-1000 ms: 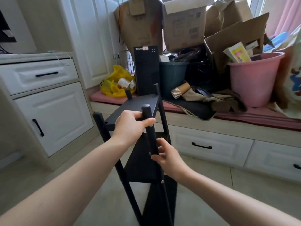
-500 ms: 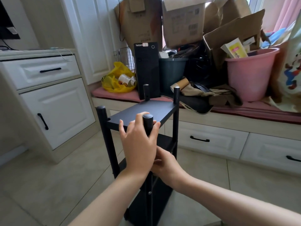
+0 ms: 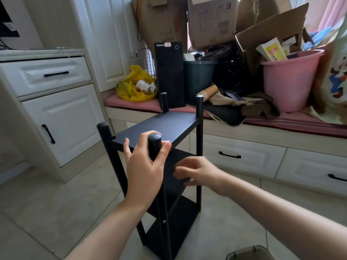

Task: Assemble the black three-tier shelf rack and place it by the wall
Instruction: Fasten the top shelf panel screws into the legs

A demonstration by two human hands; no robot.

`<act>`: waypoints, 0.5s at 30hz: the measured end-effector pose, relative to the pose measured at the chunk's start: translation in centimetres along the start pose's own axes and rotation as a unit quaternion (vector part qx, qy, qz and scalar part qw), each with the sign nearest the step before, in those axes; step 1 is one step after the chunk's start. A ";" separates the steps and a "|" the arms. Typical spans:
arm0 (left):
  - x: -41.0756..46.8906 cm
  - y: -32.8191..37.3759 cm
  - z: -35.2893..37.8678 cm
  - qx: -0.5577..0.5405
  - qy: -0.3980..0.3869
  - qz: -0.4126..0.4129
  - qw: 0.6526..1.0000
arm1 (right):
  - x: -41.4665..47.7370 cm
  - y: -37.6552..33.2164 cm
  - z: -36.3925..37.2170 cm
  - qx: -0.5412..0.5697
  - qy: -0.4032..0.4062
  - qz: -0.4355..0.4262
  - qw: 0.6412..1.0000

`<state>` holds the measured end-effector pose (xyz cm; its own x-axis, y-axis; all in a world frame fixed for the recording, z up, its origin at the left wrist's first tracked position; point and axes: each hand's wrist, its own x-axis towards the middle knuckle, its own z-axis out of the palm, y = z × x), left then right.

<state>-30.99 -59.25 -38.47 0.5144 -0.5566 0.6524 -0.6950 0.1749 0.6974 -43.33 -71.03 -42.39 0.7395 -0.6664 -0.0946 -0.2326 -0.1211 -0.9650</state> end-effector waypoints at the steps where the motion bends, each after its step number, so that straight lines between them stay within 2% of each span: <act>1: 0.1 -0.2 -0.4 -0.014 -0.011 -0.005 1.000 | 0.5 0.1 -0.8 0.002 0.030 0.002 1.000; 8: 1.0 -1.2 -4.3 -0.113 -0.074 -0.015 0.991 | 4.0 1.4 -4.9 0.016 0.224 0.040 0.974; 12: 1.2 -2.1 -6.0 -0.114 -0.093 -0.011 0.989 | 4.8 2.5 -5.5 -0.035 0.263 0.071 0.962; 15: 1.2 -2.7 -6.9 -0.108 -0.100 0.004 0.989 | 5.3 2.6 -5.7 -0.044 0.271 0.059 0.960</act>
<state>-25.03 -54.82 -37.58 0.3852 -0.6999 0.6014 -0.5637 0.3375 0.7538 -43.62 -79.12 -43.99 0.2738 -0.9610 -0.0386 -0.3653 -0.0667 -0.9285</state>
